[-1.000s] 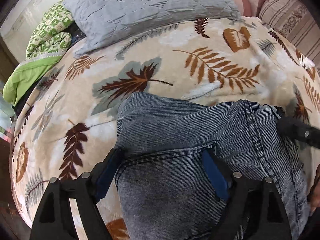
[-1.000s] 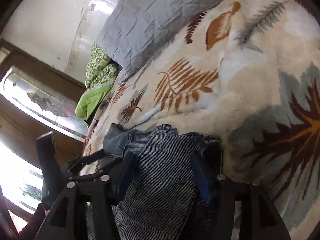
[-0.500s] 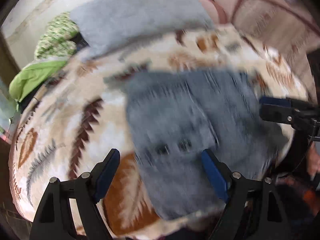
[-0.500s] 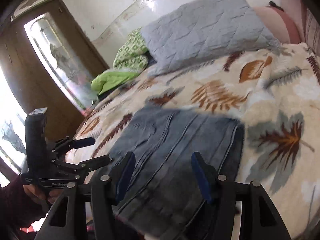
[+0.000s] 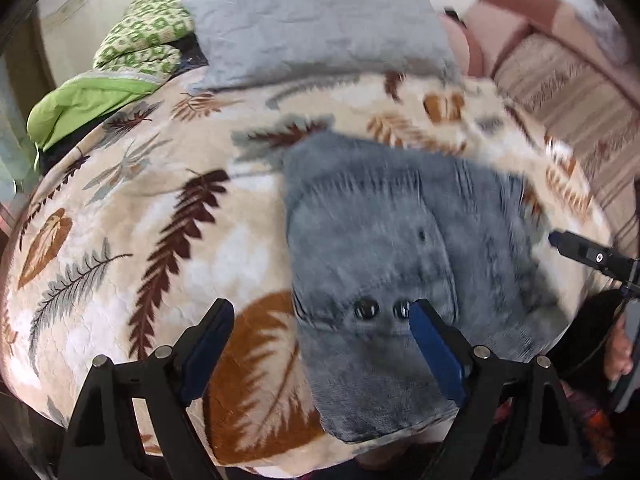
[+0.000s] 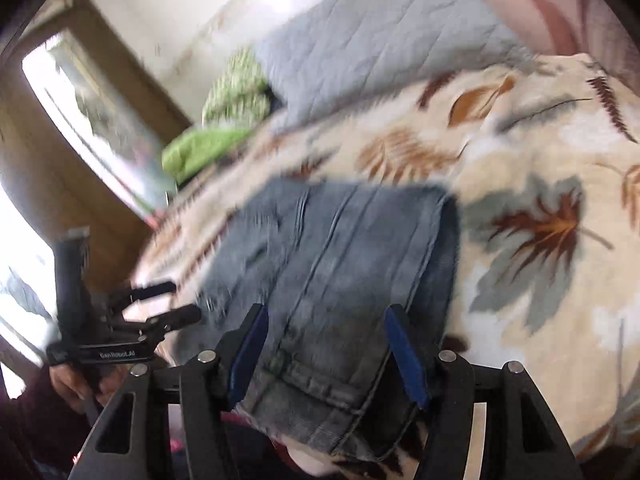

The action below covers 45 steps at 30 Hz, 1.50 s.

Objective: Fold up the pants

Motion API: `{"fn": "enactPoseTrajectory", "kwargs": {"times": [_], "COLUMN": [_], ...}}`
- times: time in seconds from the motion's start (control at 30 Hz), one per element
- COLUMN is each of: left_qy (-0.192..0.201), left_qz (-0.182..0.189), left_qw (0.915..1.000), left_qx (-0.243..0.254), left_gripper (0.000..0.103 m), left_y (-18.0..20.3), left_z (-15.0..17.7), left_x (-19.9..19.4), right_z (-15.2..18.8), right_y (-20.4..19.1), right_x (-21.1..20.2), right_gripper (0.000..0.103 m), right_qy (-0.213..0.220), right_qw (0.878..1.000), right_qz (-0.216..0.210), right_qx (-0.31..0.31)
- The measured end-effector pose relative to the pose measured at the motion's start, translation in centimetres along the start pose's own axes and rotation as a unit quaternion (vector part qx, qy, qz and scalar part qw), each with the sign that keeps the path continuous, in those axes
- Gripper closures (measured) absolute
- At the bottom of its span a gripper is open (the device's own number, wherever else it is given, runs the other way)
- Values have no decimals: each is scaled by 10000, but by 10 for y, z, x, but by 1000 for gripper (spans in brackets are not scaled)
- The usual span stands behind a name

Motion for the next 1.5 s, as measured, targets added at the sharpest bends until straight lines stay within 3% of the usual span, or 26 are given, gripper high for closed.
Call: {"fn": "enactPoseTrajectory", "kwargs": {"times": [0.1, 0.23, 0.4, 0.53, 0.7, 0.77, 0.87, 0.93, 1.0, 1.1, 1.23, 1.33, 1.5], "left_qy": [54, -130, -350, -366, -346, -477, -630, -639, -622, -636, -508, -529, -553], "left_qz": [178, 519, 794, 1050, 1102, 1112, 786, 797, 747, 961, 1154, 951, 964], "left_qw": [9993, 9959, 9892, 9847, 9847, 9853, 9900, 9898, 9915, 9903, 9914, 9940, 9913], "left_qx": [-337, -723, -1181, -1344, -1307, -1206, -986, -989, -867, -778, -346, -75, -708], "left_gripper": [13, 13, 13, 13, 13, 13, 12, 11, 9, 10, 10, 9, 10], "left_y": [-18, -32, -43, -44, -41, -33, -25, -20, -15, -6, 16, 22, -9], "left_z": [-16, -21, -15, -9, -6, -3, 2, 3, 2, -1, -6, -8, -10], "left_x": [-2, 14, 35, 40, 40, 46, 60, 65, 67, 64, 54, 58, 63], "right_z": [-8, -9, -3, -2, -7, -11, -9, -2, -2, -4, -1, 5, 1], "right_y": [27, 59, 81, 85, 82, 72, 54, 47, 43, 42, 21, 8, 29], "right_x": [-7, -5, 8, 17, 25, 27, 35, 48, 51, 53, 58, 64, 63], "right_gripper": [38, 37, 37, 37, 37, 37, 37, 37, 33, 32, 31, 31, 32], "right_qy": [27, -132, -412, -526, -466, -389, -512, -742, -681, -688, -900, -936, -973], "right_qw": [9976, 9855, 9736, 9744, 9769, 9837, 9926, 9938, 9954, 9949, 9908, 9949, 9890], "right_qz": [-41, -353, -359, -253, -282, -197, -28, 188, 256, 63, -723, -385, -689], "right_qx": [688, 1653, 2215, 2170, 2067, 1745, 1103, 812, 620, 737, 704, 47, 880]}}
Point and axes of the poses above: each gripper's, at about its wrist camera, not at the fingertips, and x roughly the way its jaws point, y to its right, z to its underside, the point moved 8 cm from there along x, roughly the way its jaws point, and after that the axes turned 4 degrees about z, right-handed, at the moved point
